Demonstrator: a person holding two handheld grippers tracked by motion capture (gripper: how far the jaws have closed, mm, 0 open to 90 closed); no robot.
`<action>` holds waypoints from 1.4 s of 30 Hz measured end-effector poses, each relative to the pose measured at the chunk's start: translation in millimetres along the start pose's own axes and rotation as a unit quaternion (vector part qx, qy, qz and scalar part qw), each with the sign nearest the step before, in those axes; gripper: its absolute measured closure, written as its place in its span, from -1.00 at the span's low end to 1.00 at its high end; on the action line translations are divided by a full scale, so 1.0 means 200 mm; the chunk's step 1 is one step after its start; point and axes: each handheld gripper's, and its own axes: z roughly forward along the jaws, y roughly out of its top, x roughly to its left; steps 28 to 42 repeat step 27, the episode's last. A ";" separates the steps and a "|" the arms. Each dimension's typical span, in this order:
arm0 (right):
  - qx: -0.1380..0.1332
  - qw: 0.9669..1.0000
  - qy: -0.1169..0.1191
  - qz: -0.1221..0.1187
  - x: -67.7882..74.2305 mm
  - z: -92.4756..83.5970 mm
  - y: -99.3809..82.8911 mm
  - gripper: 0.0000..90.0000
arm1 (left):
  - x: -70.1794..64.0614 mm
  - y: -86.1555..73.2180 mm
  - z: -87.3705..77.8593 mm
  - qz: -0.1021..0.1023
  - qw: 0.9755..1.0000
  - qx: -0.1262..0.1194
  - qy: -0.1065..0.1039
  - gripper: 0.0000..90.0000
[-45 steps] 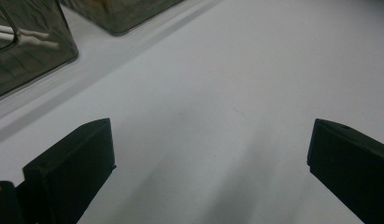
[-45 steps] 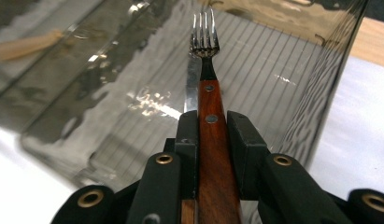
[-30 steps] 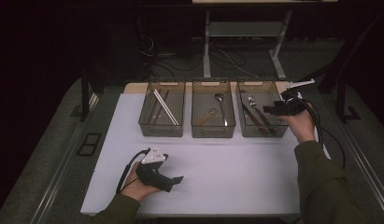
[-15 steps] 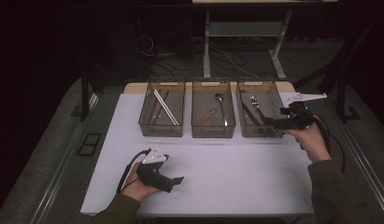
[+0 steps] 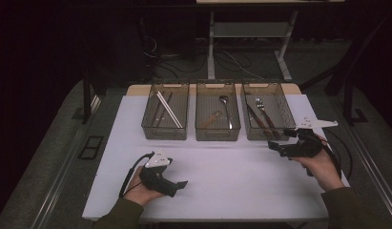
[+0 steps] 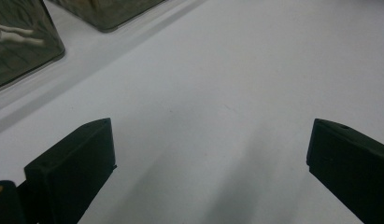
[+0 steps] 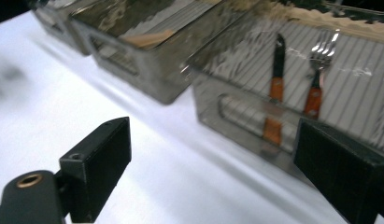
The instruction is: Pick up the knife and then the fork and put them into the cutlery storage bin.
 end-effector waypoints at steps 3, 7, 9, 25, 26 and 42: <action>-0.001 1.000 0.004 -0.006 0.04 -0.01 -0.04 -0.74 | 0.00 0.00 0.00 0.001 1.000 -0.002 -0.001 -1.00; 0.000 1.000 0.017 -0.012 0.10 -0.01 -0.10 -0.74 | 0.00 0.00 -0.01 0.001 1.000 -0.002 -0.001 -1.00; 0.000 1.000 0.024 -0.012 0.12 -0.01 -0.13 -0.74 | 0.00 0.00 -0.01 0.001 1.000 -0.002 -0.001 -1.00; 0.027 0.999 0.036 -0.012 0.23 0.02 -0.30 -0.74 | 0.00 0.01 -0.01 0.002 1.000 -0.005 0.000 -1.00; 0.029 0.999 0.036 -0.011 0.23 0.02 -0.30 -0.74 | 0.00 0.01 -0.01 0.002 1.000 -0.005 0.000 -1.00; 0.031 0.999 0.036 -0.013 0.23 0.02 -0.31 -0.74 | 0.00 0.01 -0.01 0.001 1.000 -0.006 0.000 -1.00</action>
